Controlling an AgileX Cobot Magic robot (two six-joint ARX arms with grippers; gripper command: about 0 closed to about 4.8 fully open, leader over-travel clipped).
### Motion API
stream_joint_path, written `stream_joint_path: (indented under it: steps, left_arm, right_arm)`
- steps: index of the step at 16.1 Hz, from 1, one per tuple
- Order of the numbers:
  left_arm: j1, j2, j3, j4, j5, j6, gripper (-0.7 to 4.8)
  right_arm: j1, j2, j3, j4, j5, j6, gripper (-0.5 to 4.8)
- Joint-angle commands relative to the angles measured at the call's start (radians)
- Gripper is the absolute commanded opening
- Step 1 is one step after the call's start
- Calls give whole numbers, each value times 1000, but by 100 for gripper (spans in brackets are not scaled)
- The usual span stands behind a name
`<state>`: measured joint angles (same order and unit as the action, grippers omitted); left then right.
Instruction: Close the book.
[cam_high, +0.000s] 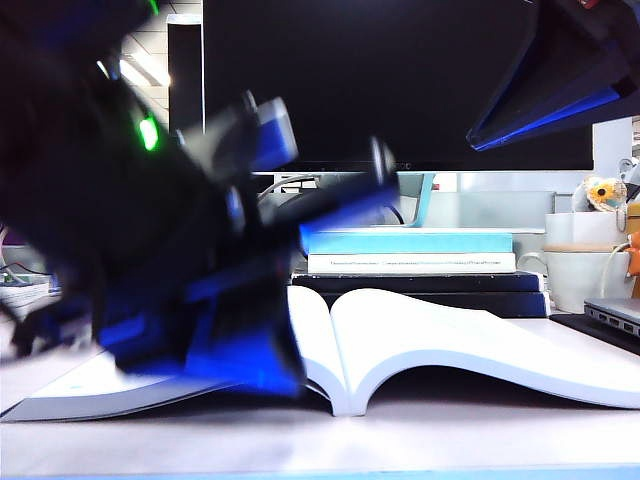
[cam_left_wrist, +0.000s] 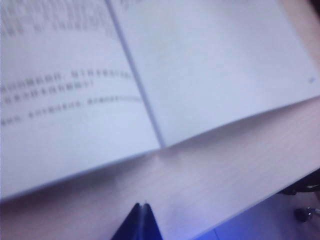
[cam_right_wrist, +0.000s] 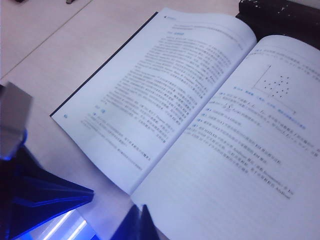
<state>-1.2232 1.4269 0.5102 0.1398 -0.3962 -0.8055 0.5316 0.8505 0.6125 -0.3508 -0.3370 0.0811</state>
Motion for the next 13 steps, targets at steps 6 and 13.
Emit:
stream_joint_path:
  steps: [6,13]
  left_arm:
    - [2,45,5,27,-64,-49,-5]
    - [8,171,76,11,-92,-71,-5]
  right_arm:
    - [0,-2,5,-64,-167,40,-2]
    - [0,-9,5,-64,-269,73,-2]
